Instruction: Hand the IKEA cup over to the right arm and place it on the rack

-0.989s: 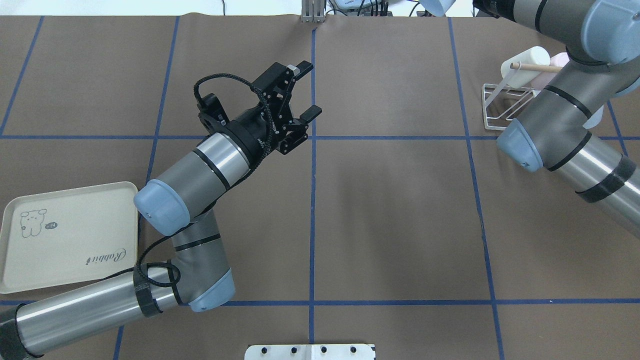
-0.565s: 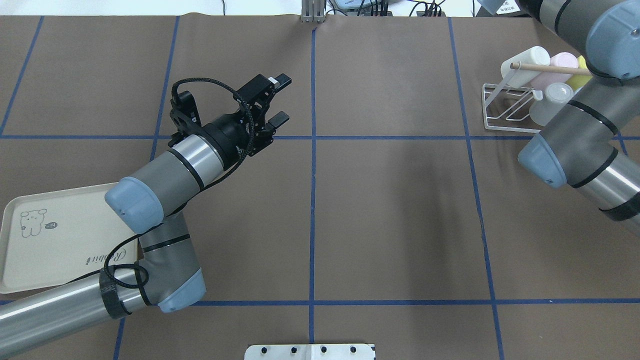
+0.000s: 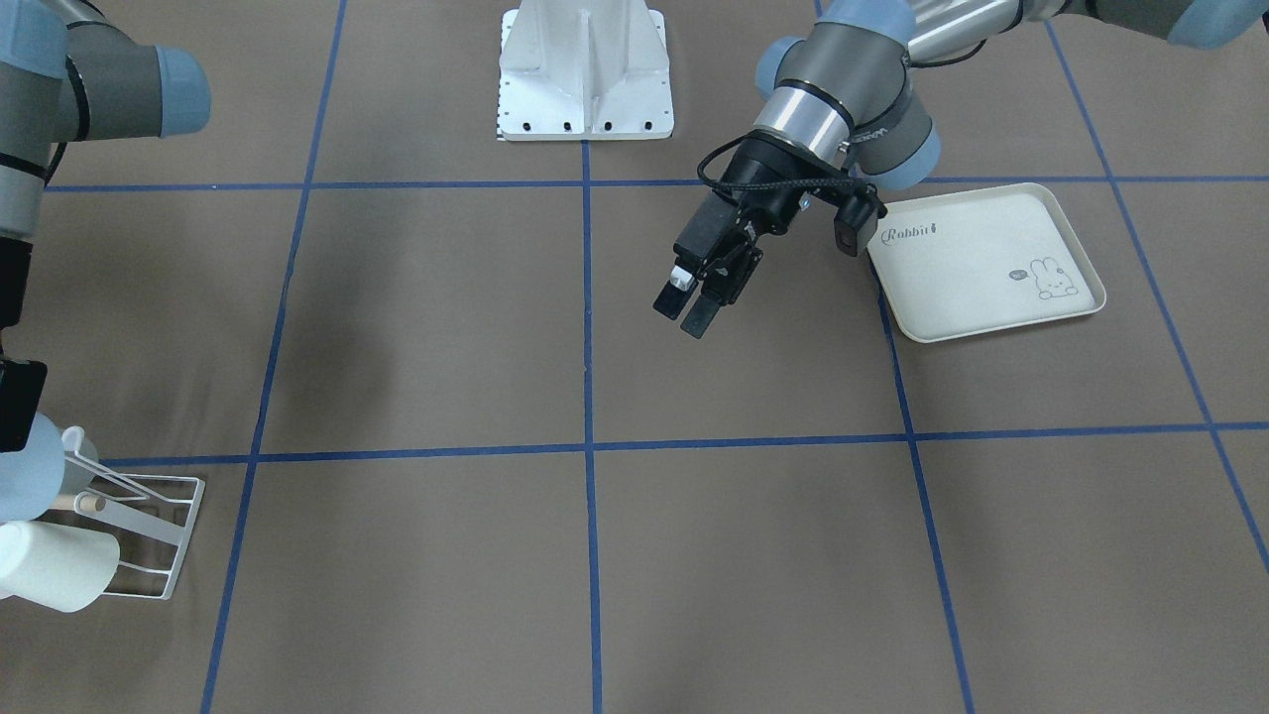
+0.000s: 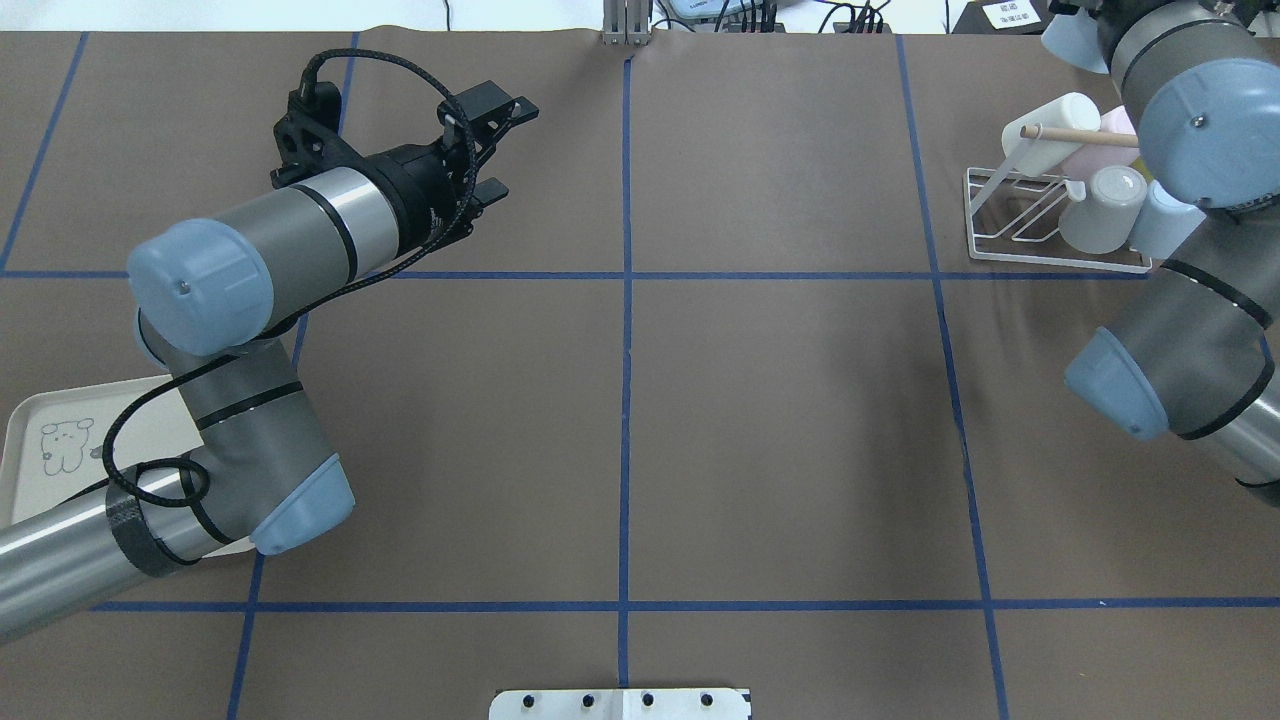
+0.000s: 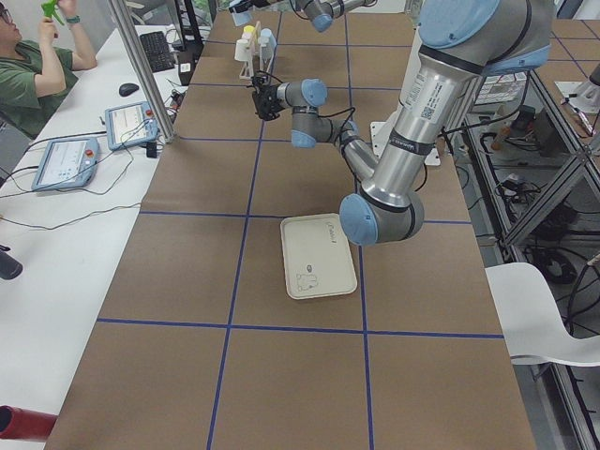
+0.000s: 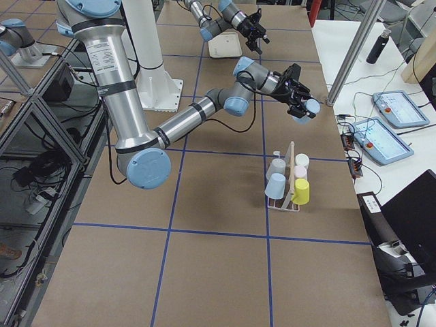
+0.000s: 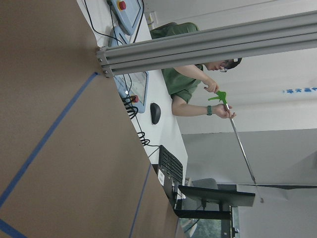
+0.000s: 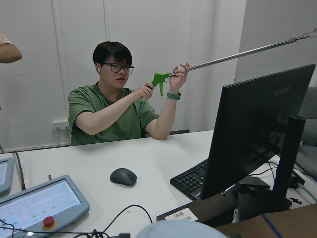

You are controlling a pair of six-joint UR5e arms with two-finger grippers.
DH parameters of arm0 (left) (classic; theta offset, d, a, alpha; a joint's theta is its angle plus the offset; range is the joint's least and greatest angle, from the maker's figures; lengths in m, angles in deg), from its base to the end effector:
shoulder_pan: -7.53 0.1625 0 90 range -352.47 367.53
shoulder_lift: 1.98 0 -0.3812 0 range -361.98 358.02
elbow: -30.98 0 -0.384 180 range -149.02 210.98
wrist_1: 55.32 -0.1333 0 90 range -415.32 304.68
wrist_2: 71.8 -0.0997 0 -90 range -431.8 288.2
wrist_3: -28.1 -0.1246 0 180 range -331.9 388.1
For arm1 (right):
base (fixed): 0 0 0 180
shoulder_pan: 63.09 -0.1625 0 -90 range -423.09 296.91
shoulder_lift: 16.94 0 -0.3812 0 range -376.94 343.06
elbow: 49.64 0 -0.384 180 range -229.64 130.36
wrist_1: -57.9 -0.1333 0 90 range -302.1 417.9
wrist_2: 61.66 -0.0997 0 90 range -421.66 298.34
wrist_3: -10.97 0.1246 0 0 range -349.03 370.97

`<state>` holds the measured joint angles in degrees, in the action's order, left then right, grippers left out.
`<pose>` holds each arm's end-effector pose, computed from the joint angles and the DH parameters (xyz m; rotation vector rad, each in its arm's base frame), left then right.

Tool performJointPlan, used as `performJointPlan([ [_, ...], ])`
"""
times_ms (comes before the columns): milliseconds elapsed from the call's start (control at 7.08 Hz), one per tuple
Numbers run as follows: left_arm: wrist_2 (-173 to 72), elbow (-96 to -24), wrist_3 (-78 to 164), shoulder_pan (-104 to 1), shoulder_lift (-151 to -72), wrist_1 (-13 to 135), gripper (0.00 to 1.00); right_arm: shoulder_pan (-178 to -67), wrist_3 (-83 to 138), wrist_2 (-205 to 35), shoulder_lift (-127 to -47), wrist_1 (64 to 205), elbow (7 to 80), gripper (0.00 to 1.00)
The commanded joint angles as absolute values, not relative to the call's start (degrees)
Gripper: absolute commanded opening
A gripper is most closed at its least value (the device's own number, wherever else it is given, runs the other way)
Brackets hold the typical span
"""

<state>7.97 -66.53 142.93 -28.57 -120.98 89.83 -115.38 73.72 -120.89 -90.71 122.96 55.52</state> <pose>0.4038 -0.4868 0.1642 0.3103 1.6574 -0.9570 -0.1981 -0.5784 0.3049 1.0091 -0.4290 0.6568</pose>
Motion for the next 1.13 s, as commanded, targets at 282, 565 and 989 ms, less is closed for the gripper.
performJointPlan([
  [282, 10.1, -67.1, 142.9, -29.8, -119.9, 88.1, 1.00, -109.2, 72.1, -114.3, -95.5, 125.7, 55.7, 0.00],
  [565, 10.8, -67.1, 142.9, -29.8, -119.8, 88.1, 1.00, -107.0, 72.5, -111.5, -97.0, 125.7, 55.7, 0.00],
  [989, 11.0, -67.1, 142.9, -29.7, -119.1, 88.5, 1.00, -105.5, 72.8, -110.5, -98.4, 125.7, 55.3, 0.00],
])
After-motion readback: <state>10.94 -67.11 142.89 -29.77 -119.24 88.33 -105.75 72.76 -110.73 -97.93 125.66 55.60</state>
